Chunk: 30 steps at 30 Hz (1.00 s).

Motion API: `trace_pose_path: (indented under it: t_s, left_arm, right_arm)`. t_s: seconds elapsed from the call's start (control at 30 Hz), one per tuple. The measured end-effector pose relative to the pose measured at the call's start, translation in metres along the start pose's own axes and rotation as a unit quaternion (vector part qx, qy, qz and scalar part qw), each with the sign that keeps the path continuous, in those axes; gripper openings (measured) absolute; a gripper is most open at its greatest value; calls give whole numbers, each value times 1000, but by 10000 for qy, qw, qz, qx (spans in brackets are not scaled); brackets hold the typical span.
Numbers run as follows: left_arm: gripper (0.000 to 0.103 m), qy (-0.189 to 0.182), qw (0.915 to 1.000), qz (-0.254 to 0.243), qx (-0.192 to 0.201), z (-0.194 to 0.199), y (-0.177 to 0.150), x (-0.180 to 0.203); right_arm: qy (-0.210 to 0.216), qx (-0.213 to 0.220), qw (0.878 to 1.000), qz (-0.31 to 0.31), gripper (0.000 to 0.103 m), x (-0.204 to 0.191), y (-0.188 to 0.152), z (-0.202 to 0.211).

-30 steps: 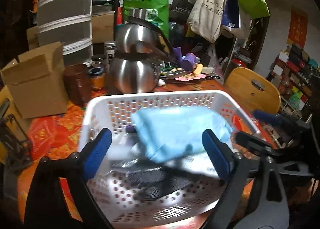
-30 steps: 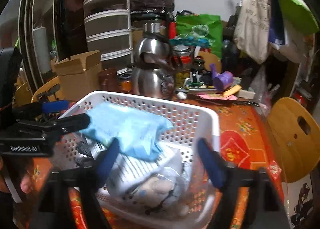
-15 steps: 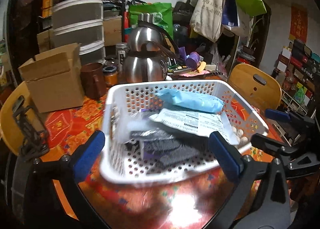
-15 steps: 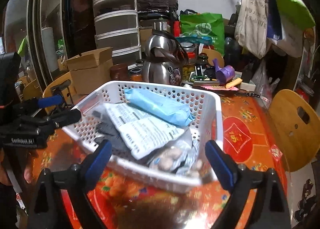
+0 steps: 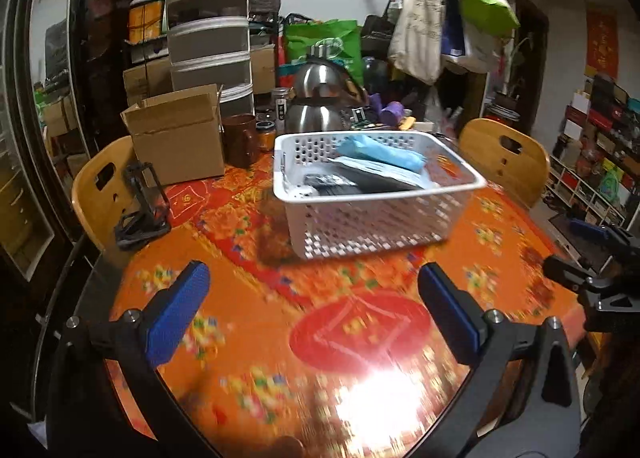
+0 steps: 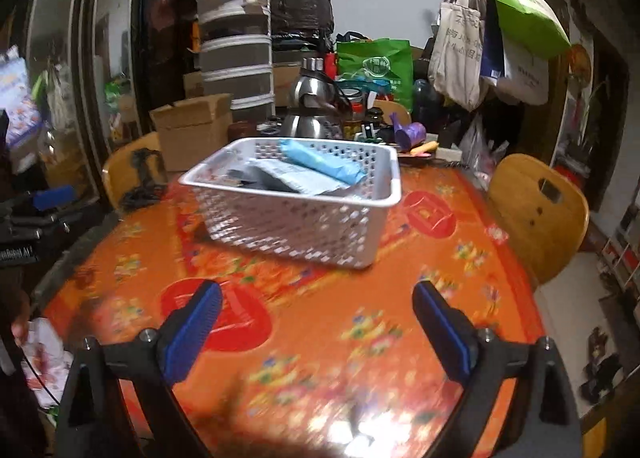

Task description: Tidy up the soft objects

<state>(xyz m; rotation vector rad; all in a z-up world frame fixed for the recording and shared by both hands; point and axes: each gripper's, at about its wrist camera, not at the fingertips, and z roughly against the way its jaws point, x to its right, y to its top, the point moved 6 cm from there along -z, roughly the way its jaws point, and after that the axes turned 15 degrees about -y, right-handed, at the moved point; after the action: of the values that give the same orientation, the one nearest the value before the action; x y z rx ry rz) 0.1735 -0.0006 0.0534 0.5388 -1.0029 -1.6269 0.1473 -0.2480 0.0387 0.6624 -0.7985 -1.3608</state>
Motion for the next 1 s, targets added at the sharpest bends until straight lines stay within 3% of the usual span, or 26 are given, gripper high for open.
trace_pose_path:
  t_s: [0.13, 0.33, 0.47, 1.0]
  left_arm:
    - [103, -59, 9999, -92, -2, 48, -23, 38]
    - [103, -250, 9995, -45, 208, 88, -36, 74]
    - [103, -185, 9994, -167, 228, 100, -39, 84]
    - [103, -51, 9996, -79, 268, 103, -30, 76]
  right_arm:
    - [-65, 50, 9998, -207, 97, 0, -11, 43]
    - [-344, 315, 9987, -195, 103, -2, -13, 90]
    - [-183, 241, 9987, -398, 103, -3, -15, 95]
    - [-305, 234, 9990, -244, 103, -13, -17, 94]
